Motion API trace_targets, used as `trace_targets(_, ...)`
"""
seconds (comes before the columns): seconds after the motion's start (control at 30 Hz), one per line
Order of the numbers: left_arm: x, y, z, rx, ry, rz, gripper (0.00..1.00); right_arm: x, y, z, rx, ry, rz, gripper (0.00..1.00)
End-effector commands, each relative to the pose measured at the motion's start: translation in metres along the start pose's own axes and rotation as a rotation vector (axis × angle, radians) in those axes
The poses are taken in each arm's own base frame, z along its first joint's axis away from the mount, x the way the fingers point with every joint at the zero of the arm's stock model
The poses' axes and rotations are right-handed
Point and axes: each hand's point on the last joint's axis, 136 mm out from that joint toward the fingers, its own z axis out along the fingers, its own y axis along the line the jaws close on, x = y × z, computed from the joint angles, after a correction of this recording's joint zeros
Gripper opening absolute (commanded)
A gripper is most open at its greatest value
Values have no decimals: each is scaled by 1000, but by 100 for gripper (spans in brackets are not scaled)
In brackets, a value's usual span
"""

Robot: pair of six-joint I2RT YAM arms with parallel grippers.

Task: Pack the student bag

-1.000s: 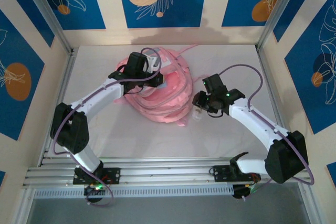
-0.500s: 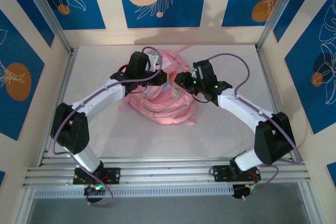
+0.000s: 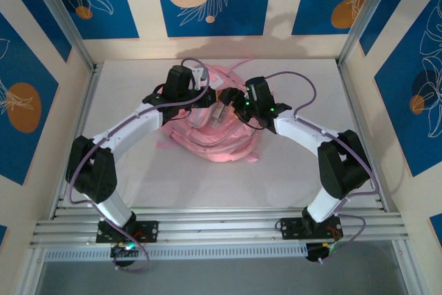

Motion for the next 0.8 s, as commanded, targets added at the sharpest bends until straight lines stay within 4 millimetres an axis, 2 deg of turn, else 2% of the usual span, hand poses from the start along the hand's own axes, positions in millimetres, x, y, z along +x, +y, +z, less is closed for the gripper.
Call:
trace_targets(0.0, -39, -53, -21, 159, -128, 62, 0, 6, 23, -8, -70, 8, -41, 80)
trace_targets(0.13, -40, -56, -20, 173, -128, 54, 0, 11, 16, -6, -72, 21, -37, 68)
trace_targets(0.23, -36, -56, -18, 182, -113, 50, 0, 16, 17, -5, -94, 41, -52, 43)
trace_targets(0.3, -31, -53, -15, 184, -96, 41, 0, 16, 16, -1, -87, 41, -60, 36)
trace_targets(0.5, -23, -55, -12, 221, -86, -2, 0, 24, 7, 31, -67, 94, -67, 31)
trace_targets(0.6, -21, -57, -10, 232, -79, -8, 0, 28, 10, 47, -93, 127, -70, 31)
trace_targets(0.67, -21, -57, -9, 230, -78, -10, 0, 28, 13, 50, -114, 139, -74, 31)
trace_targets(0.73, -22, -55, -11, 217, -84, -4, 0, 27, 20, 45, -151, 134, -95, 32)
trace_targets(0.77, -21, -53, -10, 205, -84, -1, 8, 26, 23, 39, -161, 128, -107, 33)
